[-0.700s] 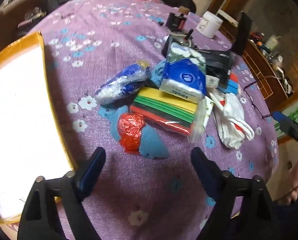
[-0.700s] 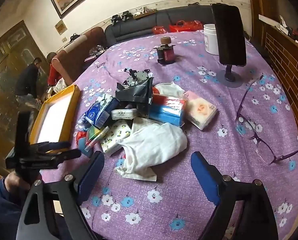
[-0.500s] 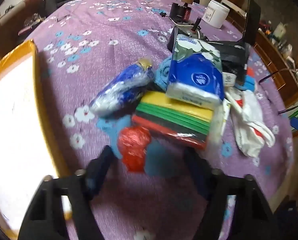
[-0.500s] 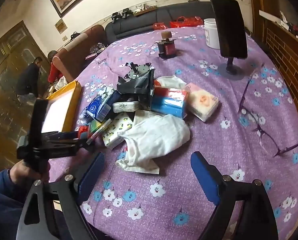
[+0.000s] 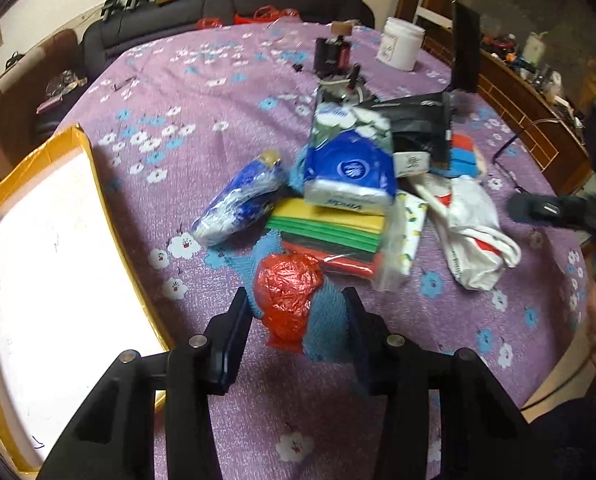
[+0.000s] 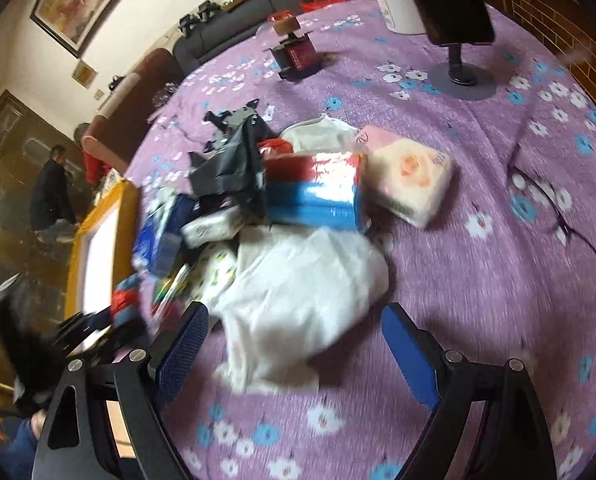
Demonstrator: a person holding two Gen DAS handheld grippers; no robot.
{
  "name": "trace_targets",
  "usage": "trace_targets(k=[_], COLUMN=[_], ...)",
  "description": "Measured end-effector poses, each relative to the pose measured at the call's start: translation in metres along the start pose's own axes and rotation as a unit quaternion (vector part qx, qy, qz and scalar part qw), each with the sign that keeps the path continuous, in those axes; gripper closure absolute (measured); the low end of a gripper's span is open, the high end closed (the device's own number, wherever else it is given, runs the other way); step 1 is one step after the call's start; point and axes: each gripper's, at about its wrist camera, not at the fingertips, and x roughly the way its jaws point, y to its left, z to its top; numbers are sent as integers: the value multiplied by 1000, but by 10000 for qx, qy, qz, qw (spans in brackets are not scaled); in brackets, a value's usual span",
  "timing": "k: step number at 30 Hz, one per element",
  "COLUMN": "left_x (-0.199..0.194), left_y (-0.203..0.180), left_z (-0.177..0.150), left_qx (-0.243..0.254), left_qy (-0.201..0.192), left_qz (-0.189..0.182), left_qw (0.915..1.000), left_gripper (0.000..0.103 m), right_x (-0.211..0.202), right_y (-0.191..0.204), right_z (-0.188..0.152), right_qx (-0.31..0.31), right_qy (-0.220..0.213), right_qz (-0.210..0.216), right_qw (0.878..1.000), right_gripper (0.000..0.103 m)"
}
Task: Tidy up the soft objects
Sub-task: 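Grasp the red-and-blue knitted bundle with the left gripper while the right grasps white cloth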
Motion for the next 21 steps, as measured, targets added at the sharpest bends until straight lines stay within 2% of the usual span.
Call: trace_targets(k=[3,4,5,6,8,10,14,18,19,20,21], left_x=[-6,-7,-8,-8,-9,-9,-10,-8,-7,-7,-7], left_y=[-1,0,0,1,3,4,4,1,0,-1,-3], left_z=[-2,-3,-3,-3,-2,-1,0,2,2,3,3], left_qx=[42,30,22,14,-18,-53,-69,-97,-90,-79,-62], left_qy=[-73,-95,-114,-131,-139,-159,-192,-174,-173,-181,-188], left_qz=[36,33,53,78,82,104,141,157,154,158,161], left_qw=[10000,9999,9999,9999,9999,9998,9997,9997,9997,9997,9997], left_gripper=[59,59,59,59,59,59,59,59,59,59,59], right_x=[10,12,16,18,19,11,-7,-14,-14,-12,-11], right_y=[6,7,6,5,0,-3,-1,1,0,0,0], right_z=[9,9,9,8,4,-2,-12,-15,-13,-11,-10], right_qx=[-223,-268,-290,-274,-181,-202,-216,-343,-318,-274,-281], right_qy=[-144,-160,-140,-50,11,-49,-95,-40,3,122,65], right_qz=[-90,-237,-278,-259,-240,-142,-115,-346,-281,-258,-267], right_qw=[9996,9992,9991,9993,9995,9997,9997,9988,9991,9992,9992], right_gripper=[12,21,43,55,76,89,94,93,88,71,57])
